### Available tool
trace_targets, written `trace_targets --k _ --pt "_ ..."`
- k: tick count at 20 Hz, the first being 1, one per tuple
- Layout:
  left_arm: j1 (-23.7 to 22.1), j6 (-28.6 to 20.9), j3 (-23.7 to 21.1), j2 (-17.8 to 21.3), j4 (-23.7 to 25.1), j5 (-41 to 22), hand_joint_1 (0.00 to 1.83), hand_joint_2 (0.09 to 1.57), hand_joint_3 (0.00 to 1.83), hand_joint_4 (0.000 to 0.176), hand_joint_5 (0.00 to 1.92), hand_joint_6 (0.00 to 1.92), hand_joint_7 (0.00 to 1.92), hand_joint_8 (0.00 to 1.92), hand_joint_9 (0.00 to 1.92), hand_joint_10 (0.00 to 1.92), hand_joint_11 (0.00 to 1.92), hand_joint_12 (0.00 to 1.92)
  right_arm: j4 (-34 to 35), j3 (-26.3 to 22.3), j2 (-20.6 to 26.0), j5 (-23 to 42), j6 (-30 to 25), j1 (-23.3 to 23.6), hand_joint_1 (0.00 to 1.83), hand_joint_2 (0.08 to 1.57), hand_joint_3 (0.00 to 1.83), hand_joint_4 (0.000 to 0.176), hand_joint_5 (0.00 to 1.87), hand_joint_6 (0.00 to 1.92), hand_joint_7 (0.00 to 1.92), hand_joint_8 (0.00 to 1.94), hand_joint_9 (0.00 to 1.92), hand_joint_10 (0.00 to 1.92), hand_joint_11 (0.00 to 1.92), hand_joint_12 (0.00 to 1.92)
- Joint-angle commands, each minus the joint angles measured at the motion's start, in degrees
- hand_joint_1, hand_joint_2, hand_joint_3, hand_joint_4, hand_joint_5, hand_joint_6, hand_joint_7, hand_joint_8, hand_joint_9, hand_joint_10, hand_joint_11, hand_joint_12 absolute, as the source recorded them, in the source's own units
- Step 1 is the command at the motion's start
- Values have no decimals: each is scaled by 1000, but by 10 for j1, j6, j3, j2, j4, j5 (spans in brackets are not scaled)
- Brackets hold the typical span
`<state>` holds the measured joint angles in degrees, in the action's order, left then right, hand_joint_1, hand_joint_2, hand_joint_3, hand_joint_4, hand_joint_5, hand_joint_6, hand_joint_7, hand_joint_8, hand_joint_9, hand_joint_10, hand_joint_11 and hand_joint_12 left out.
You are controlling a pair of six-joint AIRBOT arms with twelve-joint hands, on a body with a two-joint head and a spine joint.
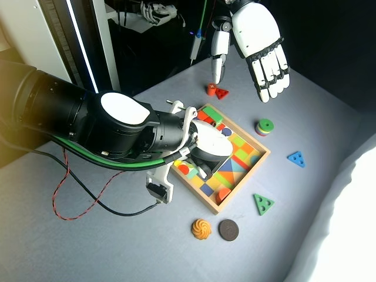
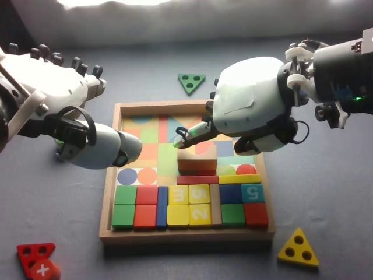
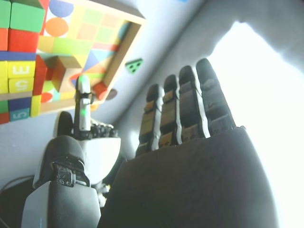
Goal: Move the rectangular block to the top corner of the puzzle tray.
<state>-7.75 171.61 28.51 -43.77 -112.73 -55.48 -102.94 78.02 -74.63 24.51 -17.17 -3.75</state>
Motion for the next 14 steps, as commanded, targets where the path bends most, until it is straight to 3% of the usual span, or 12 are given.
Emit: trace_targets --k 1,2,5,7,14 --pt "-8 2 -3 7 46 2 0 1156 2 0 104 2 124 2 117 2 0 279 15 -3 8 3 -3 6 1120 1291 0 0 230 15 1454 1941 1676 1921 1832 1921" --pt "-8 2 -3 7 46 2 0 1145 0 0 77 0 98 1 95 0 0 241 12 -7 10 3 -3 6 1048 1319 5 0 212 6 1467 1941 1675 1921 1824 1921" --pt "-8 2 -3 7 46 2 0 1138 0 0 54 6 79 7 73 5 0 128 -10 -15 15 6 -22 6 1123 1292 0 0 200 3 1473 1941 1685 1921 1847 1921" --pt "-8 2 -3 7 45 2 0 1137 0 0 38 4 54 4 42 2 0 19 -18 -17 18 6 -26 6 1058 1308 1 0 239 18 1481 1941 1684 1921 1832 1921" --pt "-8 2 -3 7 45 3 0 1155 4 0 34 7 20 6 8 3 3 1 -27 -17 21 6 -27 2 1079 1294 0 0 265 15 1484 1941 1687 1921 1849 1921"
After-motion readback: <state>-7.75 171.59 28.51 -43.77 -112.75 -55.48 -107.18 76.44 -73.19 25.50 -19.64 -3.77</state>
